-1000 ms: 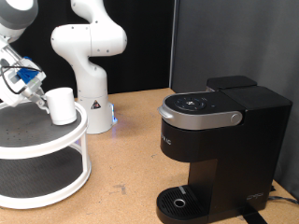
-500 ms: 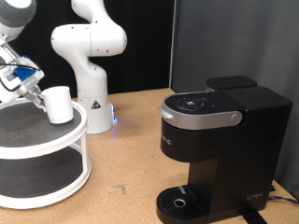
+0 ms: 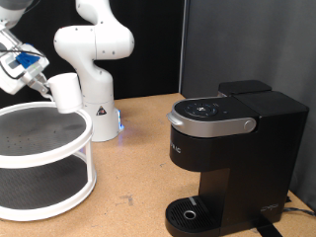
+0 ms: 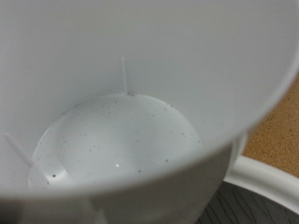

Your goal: Make a cup of coffee with the keurig machine

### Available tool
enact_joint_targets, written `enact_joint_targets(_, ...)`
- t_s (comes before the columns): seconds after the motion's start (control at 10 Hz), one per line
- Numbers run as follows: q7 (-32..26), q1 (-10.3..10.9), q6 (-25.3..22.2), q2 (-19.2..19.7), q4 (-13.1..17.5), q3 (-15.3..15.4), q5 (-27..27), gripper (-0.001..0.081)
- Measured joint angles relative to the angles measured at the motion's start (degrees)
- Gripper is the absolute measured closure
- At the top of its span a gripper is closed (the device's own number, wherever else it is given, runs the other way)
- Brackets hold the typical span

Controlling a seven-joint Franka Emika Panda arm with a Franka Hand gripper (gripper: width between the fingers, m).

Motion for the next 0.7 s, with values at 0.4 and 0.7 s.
enact_joint_targets(0.4,3.6,-0.8,-3.3,-3.4,1.3,2.1,0.1,0.0737)
enact_joint_targets(0.7,7.8,-0.1,-1.9,-3.3,0.5,3.4,4.8,0.0737)
